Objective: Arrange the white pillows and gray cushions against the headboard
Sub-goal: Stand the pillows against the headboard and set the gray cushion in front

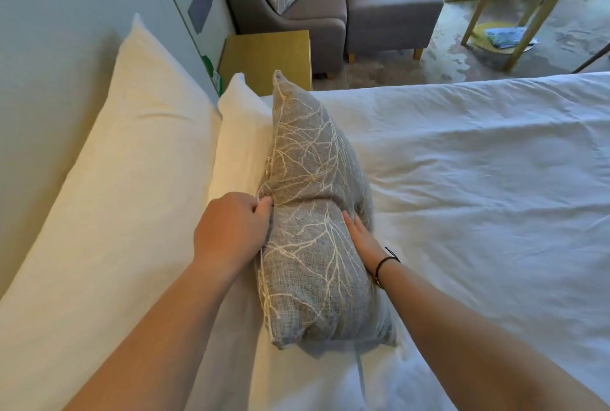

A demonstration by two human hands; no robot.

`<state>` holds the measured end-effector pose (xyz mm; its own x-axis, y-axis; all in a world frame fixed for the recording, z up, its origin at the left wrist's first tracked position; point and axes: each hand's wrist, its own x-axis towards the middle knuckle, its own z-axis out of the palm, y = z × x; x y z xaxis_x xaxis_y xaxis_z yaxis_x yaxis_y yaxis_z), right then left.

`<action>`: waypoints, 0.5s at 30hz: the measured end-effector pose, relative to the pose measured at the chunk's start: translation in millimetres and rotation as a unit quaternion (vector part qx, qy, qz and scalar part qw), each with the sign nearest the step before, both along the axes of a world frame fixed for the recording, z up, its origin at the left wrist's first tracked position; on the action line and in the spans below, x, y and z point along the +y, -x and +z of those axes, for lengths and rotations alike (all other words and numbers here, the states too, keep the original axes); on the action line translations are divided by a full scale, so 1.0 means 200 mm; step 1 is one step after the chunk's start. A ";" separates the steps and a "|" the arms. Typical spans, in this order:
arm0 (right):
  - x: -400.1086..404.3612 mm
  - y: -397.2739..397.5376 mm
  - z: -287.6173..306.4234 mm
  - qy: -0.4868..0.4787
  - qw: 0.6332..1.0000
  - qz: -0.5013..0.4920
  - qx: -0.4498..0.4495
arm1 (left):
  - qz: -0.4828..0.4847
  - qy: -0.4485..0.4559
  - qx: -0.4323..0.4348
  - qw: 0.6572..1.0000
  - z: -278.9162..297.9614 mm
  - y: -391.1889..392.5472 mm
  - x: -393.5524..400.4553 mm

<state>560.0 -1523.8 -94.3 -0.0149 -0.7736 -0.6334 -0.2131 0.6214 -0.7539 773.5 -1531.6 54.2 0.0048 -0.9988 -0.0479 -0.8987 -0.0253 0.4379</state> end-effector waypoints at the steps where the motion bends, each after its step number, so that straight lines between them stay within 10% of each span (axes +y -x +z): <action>1: 0.01 0.01 0.02 -0.003 1.000 0.005 0.006 | 0.007 0.007 -0.002 1.000 0.01 0.01 0.02; 9: 0.29 -0.05 0.34 0.057 0.996 -0.064 -0.014 | 0.051 0.009 -0.040 0.998 0.02 -0.09 0.69; 15: 0.56 -0.25 0.59 0.125 0.990 -0.030 0.050 | 0.185 -0.171 0.072 0.965 -0.14 -0.27 1.30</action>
<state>609.7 -1410.9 22.8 -0.1194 -0.9015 -0.4159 -0.2626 0.4327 -0.8625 826.8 -1270.8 26.3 0.3266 -0.8561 -0.4006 -0.7309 -0.4975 0.4672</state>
